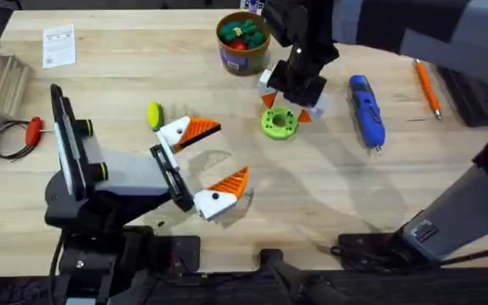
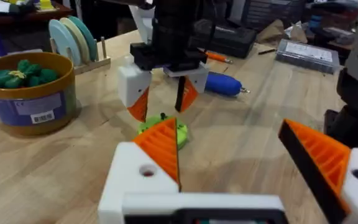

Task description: Pick up the gripper from the table and insert it into the empty holder that is missing its gripper. Then pick up a screw, insert it into the mounting hole, and use the screwdriver to tighten it. Finally, clean up the table by picking up the vegetable and placing it into the bucket.

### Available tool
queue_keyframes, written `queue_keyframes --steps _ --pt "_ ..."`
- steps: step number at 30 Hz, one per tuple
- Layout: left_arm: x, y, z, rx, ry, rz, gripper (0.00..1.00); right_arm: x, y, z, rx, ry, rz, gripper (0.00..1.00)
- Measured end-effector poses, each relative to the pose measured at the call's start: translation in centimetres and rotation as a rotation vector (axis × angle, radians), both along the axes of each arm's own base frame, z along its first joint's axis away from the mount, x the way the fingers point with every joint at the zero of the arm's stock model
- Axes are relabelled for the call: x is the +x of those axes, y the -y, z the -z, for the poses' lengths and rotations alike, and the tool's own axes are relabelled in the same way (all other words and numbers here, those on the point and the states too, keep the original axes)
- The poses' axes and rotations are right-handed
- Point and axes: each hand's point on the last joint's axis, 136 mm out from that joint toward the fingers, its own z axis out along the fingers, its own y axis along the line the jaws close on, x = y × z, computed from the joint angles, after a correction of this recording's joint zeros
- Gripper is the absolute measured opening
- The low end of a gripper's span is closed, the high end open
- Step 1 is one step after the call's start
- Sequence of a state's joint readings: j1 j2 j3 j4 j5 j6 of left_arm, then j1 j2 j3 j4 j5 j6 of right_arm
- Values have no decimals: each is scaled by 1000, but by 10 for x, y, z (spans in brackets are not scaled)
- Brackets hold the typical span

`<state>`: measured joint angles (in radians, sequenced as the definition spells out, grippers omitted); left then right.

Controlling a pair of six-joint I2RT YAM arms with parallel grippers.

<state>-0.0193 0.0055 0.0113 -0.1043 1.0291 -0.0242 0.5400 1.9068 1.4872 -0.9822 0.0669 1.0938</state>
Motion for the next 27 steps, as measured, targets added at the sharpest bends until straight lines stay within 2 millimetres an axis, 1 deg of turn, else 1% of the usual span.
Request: queue_keyframes --steps 1,7,11,20,27 --pt "0 0 0 0 0 0 986 0 0 0 0 0 2 715" --pt "0 0 0 0 1 0 985 2 3 0 -13 7 6 685" --pt "0 0 0 0 0 0 985 3 4 0 -17 10 10 635" --pt "0 0 0 0 0 0 985 4 7 0 -20 10 19 582" --pt "0 0 0 0 0 0 985 3 8 16 -42 -26 19 559"
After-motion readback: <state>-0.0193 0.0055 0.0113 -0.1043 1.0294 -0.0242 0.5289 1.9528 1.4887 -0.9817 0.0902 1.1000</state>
